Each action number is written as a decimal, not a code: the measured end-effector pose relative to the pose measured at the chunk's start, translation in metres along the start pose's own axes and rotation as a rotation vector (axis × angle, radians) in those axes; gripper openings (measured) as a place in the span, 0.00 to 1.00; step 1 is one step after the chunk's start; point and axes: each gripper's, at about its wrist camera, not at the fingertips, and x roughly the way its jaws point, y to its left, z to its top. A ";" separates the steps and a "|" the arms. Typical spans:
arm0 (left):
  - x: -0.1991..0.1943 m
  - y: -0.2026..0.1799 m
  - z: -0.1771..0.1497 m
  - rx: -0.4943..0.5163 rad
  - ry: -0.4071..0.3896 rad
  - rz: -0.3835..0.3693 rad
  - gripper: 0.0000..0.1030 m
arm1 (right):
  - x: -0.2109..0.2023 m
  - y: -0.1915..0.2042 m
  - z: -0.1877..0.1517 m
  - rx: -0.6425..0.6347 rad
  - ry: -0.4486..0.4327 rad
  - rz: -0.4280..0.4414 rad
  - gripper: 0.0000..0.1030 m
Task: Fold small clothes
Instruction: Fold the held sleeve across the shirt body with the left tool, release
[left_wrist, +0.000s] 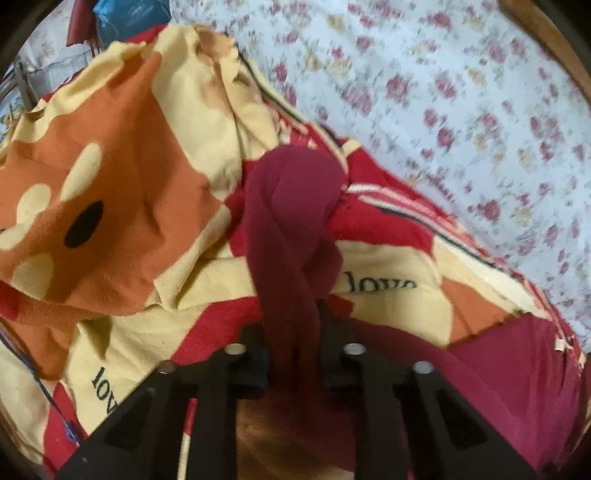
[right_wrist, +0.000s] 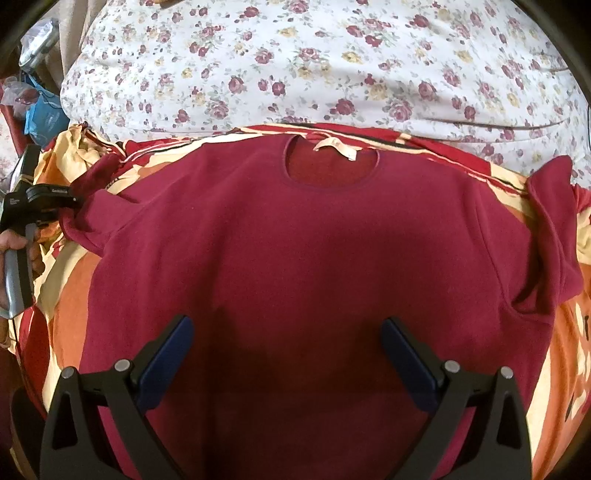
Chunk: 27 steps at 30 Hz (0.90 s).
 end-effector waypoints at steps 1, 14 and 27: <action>-0.007 -0.001 -0.001 0.001 -0.013 -0.022 0.03 | -0.001 -0.001 -0.001 0.002 -0.003 0.001 1.00; -0.146 -0.115 -0.068 0.314 -0.191 -0.422 0.01 | -0.031 -0.035 0.001 0.116 -0.092 -0.016 1.00; -0.119 -0.165 -0.181 0.549 0.063 -0.487 0.27 | -0.052 -0.069 -0.010 0.199 -0.111 -0.021 1.00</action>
